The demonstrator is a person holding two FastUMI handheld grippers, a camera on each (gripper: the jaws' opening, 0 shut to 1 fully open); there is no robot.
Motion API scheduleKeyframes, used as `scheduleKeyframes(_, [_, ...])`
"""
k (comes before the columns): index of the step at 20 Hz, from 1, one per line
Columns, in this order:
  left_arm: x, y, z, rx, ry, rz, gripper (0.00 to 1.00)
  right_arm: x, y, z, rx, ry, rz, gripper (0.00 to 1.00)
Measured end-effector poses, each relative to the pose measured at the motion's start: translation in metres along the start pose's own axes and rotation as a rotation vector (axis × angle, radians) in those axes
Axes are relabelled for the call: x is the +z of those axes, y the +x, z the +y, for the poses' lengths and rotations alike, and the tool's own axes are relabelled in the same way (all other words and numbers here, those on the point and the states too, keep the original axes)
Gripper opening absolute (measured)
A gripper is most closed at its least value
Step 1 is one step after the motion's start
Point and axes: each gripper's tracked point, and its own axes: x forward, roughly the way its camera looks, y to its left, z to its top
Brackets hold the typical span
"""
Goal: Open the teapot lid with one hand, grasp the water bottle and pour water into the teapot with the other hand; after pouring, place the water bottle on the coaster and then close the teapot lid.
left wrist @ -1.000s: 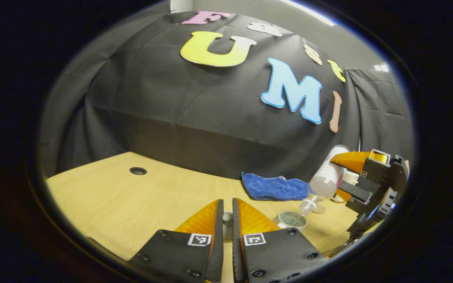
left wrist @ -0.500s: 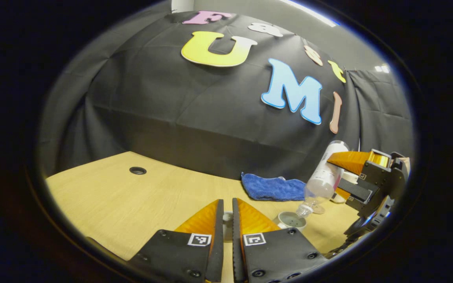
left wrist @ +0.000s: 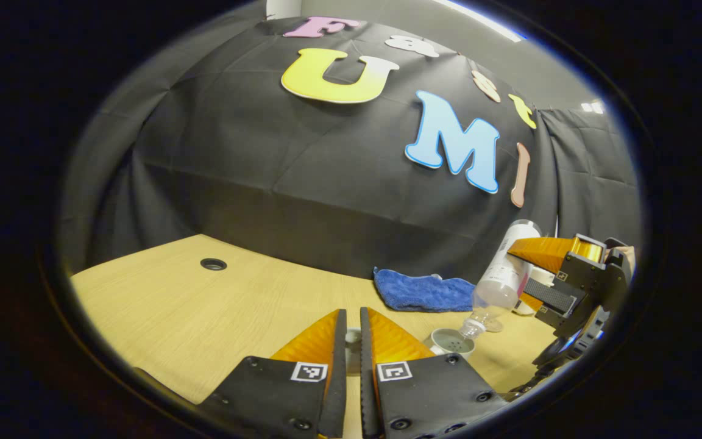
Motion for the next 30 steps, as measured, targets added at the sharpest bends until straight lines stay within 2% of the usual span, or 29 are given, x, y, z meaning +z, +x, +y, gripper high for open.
scheduleKeyframes(6, [0.0, -0.001, 0.001, -0.003, -0.015, -0.007, 0.17, 0.006, -0.01, 0.025, 0.091, 0.244, 0.0, 0.73])
scheduleKeyframes(8, [0.0, 0.001, 0.001, -0.002, -0.031, -0.006, 0.17, 0.013, -0.015, 0.043, 0.152, 0.377, -0.005, 0.73])
scheduleKeyframes(13, [0.001, 0.002, 0.005, 0.001, -0.072, -0.014, 0.17, 0.003, -0.014, 0.053, 0.138, 0.45, 0.028, 0.73])
scheduleKeyframes(16, [0.0, 0.001, 0.006, 0.001, -0.068, -0.009, 0.17, -0.008, -0.016, 0.068, 0.153, 0.572, 0.056, 0.73])
scheduleKeyframes(22, [0.0, 0.0, 0.004, -0.005, -0.057, 0.001, 0.16, -0.031, -0.018, 0.103, 0.24, 0.908, 0.124, 0.73])
scheduleKeyframes(28, [0.0, 0.002, 0.004, -0.007, -0.047, 0.005, 0.17, -0.031, -0.017, 0.125, 0.329, 1.28, 0.156, 0.73])
scheduleKeyframes(30, [-0.002, 0.004, 0.004, -0.007, -0.04, 0.009, 0.16, -0.035, -0.009, 0.124, 0.321, 1.387, 0.169, 0.73])
